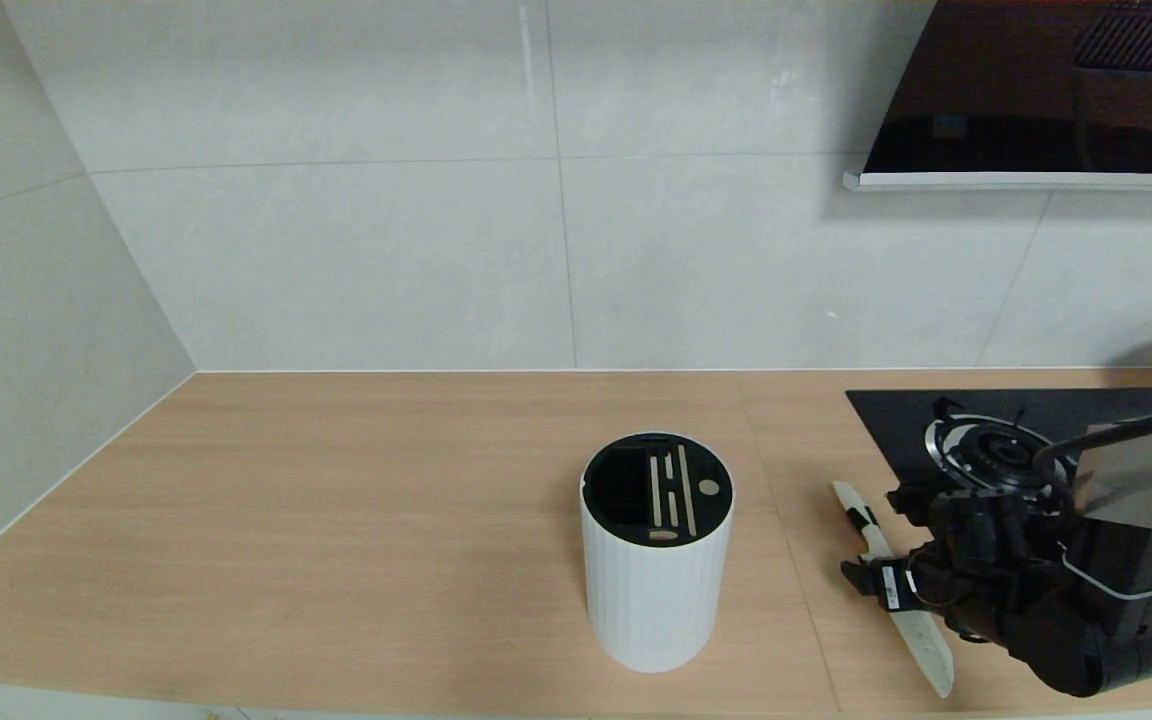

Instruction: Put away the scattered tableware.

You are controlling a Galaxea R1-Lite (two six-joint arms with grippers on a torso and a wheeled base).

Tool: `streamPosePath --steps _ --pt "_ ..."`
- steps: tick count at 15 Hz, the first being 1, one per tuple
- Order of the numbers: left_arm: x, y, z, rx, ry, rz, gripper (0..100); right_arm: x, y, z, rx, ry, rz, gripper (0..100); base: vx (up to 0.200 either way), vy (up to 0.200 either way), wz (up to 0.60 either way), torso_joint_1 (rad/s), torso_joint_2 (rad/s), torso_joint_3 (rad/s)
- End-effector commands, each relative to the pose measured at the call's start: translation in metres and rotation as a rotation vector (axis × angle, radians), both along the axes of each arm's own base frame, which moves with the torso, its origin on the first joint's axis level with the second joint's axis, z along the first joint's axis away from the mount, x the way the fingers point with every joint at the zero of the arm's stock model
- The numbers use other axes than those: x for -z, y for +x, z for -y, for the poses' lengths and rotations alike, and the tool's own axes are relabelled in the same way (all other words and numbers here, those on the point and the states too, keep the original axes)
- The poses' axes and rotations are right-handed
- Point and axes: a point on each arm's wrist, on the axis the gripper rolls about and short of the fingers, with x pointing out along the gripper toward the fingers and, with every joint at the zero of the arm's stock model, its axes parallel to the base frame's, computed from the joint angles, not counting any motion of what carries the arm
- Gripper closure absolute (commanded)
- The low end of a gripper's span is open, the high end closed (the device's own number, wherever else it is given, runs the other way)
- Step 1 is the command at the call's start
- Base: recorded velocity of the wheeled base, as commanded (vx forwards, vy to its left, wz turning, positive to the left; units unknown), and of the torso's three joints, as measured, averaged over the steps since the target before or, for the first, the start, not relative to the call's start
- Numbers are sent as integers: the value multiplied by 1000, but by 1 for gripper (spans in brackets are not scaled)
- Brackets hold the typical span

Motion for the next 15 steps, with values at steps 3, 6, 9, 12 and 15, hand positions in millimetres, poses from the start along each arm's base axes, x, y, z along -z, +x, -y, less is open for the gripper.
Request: streamPosePath --steps 3,6,9,12,15 --pt "0 0 0 -1 0 -1 0 7 3 1 21 -16 4 0 0 0 0 0 0 0" --pt "0 0 0 -1 0 -1 0 8 4 0 23 -16 6 0 0 0 0 0 0 0" --pt "0 0 0 -1 0 -1 0 9 5 1 26 -16 6 0 0 0 0 0 0 0" --pt "0 0 0 0 0 -1 0 12 6 1 27 -18 -2 100 0 0 0 0 0 0" --pt "0 0 0 -1 0 -1 0 17 6 1 27 -22 -14 100 0 0 0 0 0 0"
